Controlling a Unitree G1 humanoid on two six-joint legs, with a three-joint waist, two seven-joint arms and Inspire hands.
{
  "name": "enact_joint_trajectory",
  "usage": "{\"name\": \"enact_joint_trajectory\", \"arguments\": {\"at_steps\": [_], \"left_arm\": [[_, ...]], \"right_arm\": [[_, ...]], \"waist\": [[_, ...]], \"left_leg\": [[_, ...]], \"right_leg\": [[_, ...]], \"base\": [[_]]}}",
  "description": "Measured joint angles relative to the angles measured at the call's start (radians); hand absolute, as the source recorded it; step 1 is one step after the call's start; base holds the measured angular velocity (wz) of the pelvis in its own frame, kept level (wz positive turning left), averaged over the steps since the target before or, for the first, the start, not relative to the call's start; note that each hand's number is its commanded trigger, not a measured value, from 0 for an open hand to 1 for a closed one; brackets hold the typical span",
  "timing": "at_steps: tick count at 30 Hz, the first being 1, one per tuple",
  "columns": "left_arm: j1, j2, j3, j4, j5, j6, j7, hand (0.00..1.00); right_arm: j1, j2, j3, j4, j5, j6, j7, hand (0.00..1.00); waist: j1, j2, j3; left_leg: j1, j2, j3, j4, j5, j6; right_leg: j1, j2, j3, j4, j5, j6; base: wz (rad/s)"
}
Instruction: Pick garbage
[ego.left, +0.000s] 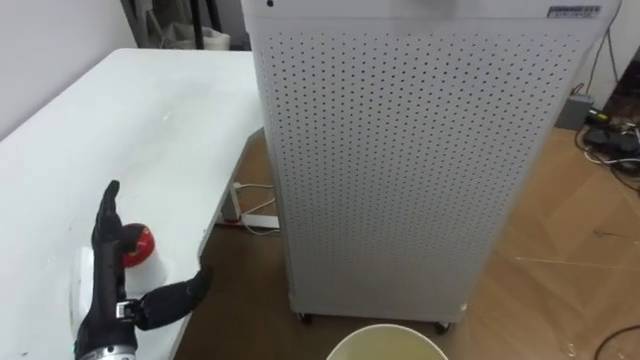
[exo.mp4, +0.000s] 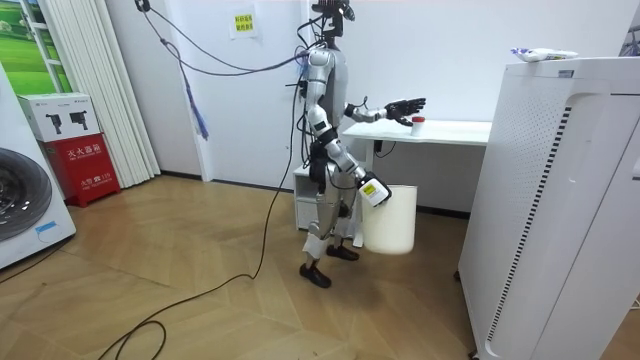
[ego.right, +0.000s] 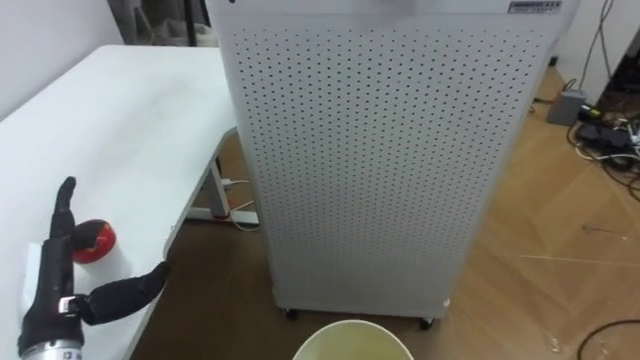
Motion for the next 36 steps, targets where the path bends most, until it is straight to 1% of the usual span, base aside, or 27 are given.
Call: {"name": "enact_joint_trajectory", "arguments": {"at_steps": [1,6,11,15,19,22,28,32,34,36], "left_arm": [[0.0,0.0,0.0,-0.001,0.0,0.0,0.002,0.0],[0.0,0.0,0.001,-0.009,0.001,0.0,0.016,0.0],[0.015,0.0,0.004,-0.073,0.014,0.003,0.016,0.0],[0.016,0.0,0.006,-0.125,0.023,0.003,0.015,0.0],[0.016,0.0,0.007,-0.163,0.021,0.001,0.016,0.0],[0.016,0.0,0.012,-0.163,0.016,0.002,0.017,0.0],[0.021,0.0,0.013,-0.162,0.01,0.002,0.017,0.0],[0.048,0.0,0.016,-0.153,-0.004,0.002,0.014,0.0],[0.055,0.0,0.016,-0.119,-0.035,0.002,0.015,0.0],[0.057,0.001,0.016,-0.088,-0.064,0.002,0.015,0.0]], "right_arm": [[0.0,0.0,0.0,0.0,0.0,0.0,0.003,1.0],[0.008,0.002,0.001,0.0,0.0,0.0,0.006,1.0],[0.013,0.003,0.001,0.002,-0.023,0.0,0.013,1.0],[0.014,0.016,0.001,0.014,-0.025,0.0,0.026,1.0],[0.019,0.03,0.002,0.016,-0.024,0.0,0.026,1.0],[0.02,0.033,0.002,0.025,-0.023,0.0,0.025,1.0],[0.019,0.032,0.002,0.063,-0.024,0.002,0.026,1.0],[0.018,0.032,0.001,0.096,-0.024,0.004,0.025,1.0],[0.018,0.032,0.001,0.096,-0.023,0.013,0.022,1.0],[0.018,0.031,0.001,0.095,-0.023,0.013,0.018,1.0]], "waist": [[0.006,0.001,-0.0005],[0.01,0.002,-0.0012],[0.01,0.0,-0.0014],[0.011,-0.011,-0.001],[0.011,-0.025,-0.0024],[0.012,-0.03,-0.0021],[0.015,-0.029,-0.0016],[0.014,-0.029,-0.0007],[0.013,-0.029,-0.0003],[0.013,-0.03,0.0003]], "left_leg": [[-0.001,0.0,0.0,0.002,0.0,0.0],[0.0,-0.007,0.0,0.002,0.004,0.006],[0.0,-0.021,-0.009,0.0,0.006,0.009],[-0.001,-0.024,-0.014,-0.002,0.006,0.009],[0.0,-0.024,-0.014,-0.002,0.006,0.009],[0.0,-0.024,-0.015,-0.002,0.006,0.009],[0.002,-0.024,-0.016,0.002,0.008,0.012],[0.006,-0.027,-0.017,0.001,0.009,0.014],[0.007,-0.029,-0.017,-0.001,0.01,0.015],[0.006,-0.032,-0.018,-0.002,0.01,0.015]], "right_leg": [[0.0,0.0,0.0,0.0,0.0,0.0],[0.01,-0.003,-0.014,-0.016,-0.003,0.005],[0.015,-0.012,-0.032,-0.015,-0.008,0.014],[0.017,-0.014,-0.042,-0.014,-0.01,0.016],[0.023,-0.014,-0.046,-0.014,-0.01,0.017],[0.028,-0.013,-0.046,-0.014,-0.01,0.017],[0.03,-0.012,-0.044,-0.015,-0.01,0.016],[0.031,-0.013,-0.04,-0.016,-0.012,0.018],[0.031,-0.015,-0.04,-0.016,-0.013,0.02],[0.031,-0.017,-0.04,-0.017,-0.014,0.021]], "base": [[0.0],[0.11],[0.11],[0.07],[0.02],[0.0],[0.01],[0.0],[0.0],[0.02]]}}
